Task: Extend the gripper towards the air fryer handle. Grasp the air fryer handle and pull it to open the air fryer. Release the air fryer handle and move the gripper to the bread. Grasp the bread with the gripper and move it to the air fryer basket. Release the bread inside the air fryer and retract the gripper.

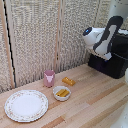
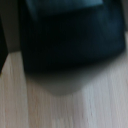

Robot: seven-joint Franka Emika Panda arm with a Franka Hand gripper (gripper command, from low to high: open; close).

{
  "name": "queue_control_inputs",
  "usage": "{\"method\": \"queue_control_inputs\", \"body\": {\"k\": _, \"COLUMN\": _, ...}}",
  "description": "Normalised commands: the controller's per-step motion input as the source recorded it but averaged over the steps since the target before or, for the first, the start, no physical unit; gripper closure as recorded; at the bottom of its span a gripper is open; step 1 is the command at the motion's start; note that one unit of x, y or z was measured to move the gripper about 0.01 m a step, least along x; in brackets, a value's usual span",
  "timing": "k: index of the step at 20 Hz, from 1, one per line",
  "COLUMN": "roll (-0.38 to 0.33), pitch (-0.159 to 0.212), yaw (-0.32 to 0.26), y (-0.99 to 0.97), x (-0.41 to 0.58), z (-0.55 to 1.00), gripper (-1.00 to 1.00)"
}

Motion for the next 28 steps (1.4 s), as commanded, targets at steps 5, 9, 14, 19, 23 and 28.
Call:
{"method": "queue_control_inputs", "body": {"k": 5, "roll": 0.003, "pitch": 0.004, "yaw": 0.038, "y": -0.15, "x": 0.051, "z": 0.00, "gripper": 1.00}}
{"method": "queue_control_inputs", "body": {"k": 9, "roll": 0.000, "pitch": 0.006, "yaw": 0.000, "y": 0.00, "x": 0.044, "z": 0.00, "gripper": 1.00}}
{"method": "queue_control_inputs", "body": {"k": 14, "roll": 0.125, "pitch": 0.090, "yaw": 0.014, "y": -0.02, "x": 0.223, "z": 0.09, "gripper": 1.00}}
{"method": "queue_control_inputs", "body": {"k": 19, "roll": 0.207, "pitch": 0.254, "yaw": 0.000, "y": 0.14, "x": 0.269, "z": 0.29, "gripper": 1.00}}
{"method": "queue_control_inputs", "body": {"k": 23, "roll": 0.228, "pitch": 0.199, "yaw": -0.004, "y": 0.36, "x": 0.265, "z": 0.30, "gripper": 1.00}}
{"method": "queue_control_inputs", "body": {"k": 28, "roll": 0.189, "pitch": 0.022, "yaw": -0.047, "y": 0.70, "x": 0.083, "z": 0.46, "gripper": 1.00}}
